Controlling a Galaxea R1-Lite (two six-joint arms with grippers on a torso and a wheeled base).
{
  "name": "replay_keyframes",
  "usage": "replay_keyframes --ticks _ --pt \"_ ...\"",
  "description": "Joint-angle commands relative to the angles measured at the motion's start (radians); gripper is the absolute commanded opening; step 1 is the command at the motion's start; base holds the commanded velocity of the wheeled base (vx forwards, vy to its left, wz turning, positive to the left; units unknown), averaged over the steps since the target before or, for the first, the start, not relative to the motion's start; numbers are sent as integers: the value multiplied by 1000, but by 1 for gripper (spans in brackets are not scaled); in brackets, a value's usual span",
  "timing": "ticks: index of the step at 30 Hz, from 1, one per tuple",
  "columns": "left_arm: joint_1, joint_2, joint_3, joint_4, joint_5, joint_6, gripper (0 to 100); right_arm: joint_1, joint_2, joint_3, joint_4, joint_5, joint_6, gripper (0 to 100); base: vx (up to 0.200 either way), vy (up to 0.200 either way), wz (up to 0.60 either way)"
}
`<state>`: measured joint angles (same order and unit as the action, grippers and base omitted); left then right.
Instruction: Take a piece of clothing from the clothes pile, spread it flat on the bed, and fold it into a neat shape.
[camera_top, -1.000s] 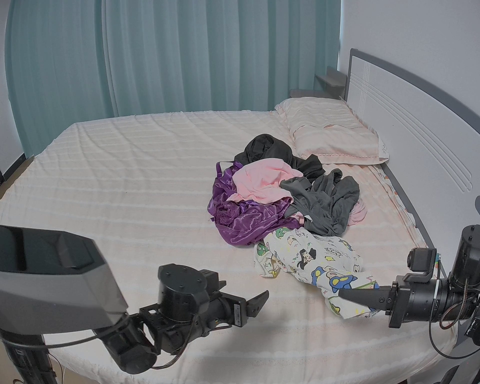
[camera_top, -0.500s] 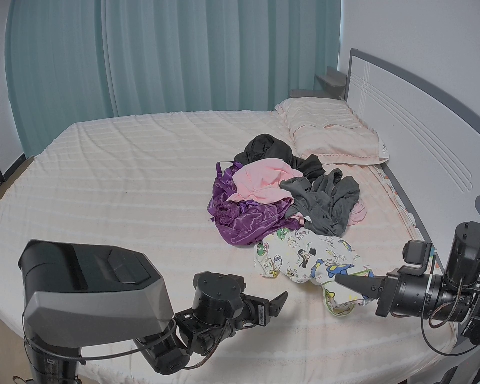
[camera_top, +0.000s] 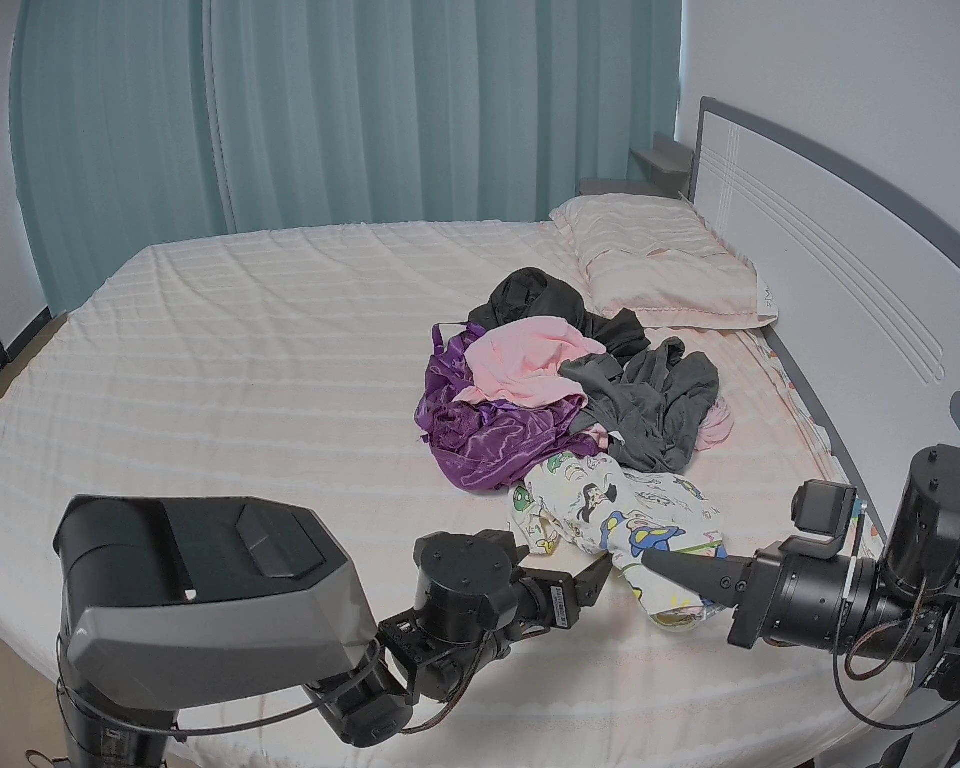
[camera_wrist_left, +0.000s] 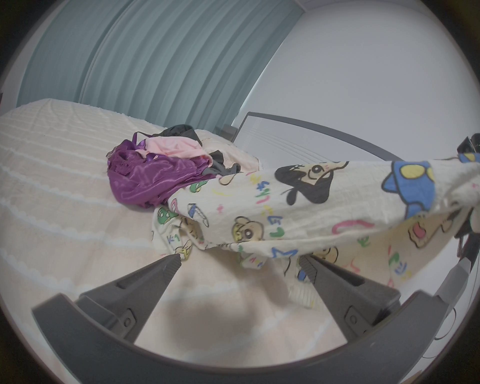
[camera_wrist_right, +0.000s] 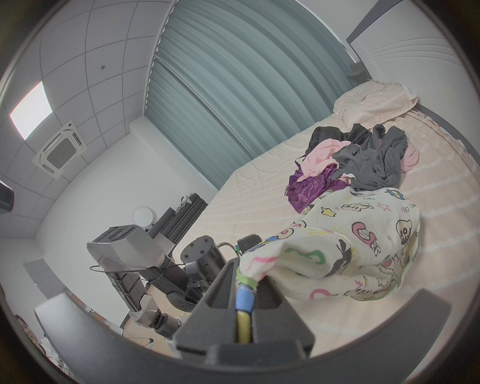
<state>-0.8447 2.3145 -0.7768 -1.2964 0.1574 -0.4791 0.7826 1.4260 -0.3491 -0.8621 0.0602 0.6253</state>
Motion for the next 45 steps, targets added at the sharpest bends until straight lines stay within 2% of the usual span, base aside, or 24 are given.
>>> replay_keyframes --ticks 1,7,14,21,27,35,39,42,45 --pt "-5 -4 -41 0 42 7 100 46 -9 -4 2 -17 1 0 0 0 0" --pt "-1 16 -82 -3 97 57 100 81 -22 -19 2 -23 -1 0 0 0 0" --pt "15 25 -113 -9 160 93 100 87 -90 -44 17 -26 -1 0 0 0 0" --pt "26 40 -154 -47 235 94 100 87 -183 -83 132 -26 -6 0 0 0 0" --pt "44 39 -136 -49 307 94 100 81 -199 -102 138 -26 -7 0 0 0 0" --pt "127 39 -102 -49 301 80 100 61 -196 -117 129 -25 -7 0 0 0 0" --pt "157 59 -107 -47 297 22 100 55 -199 -131 132 -23 -9 0 0 0 0" --pt "157 79 -107 -49 267 11 100 53 -196 -133 133 -23 -10 0 0 0 0" --pt "156 95 -107 -41 177 7 100 53 -190 -133 130 -25 -10 0 0 0 0"
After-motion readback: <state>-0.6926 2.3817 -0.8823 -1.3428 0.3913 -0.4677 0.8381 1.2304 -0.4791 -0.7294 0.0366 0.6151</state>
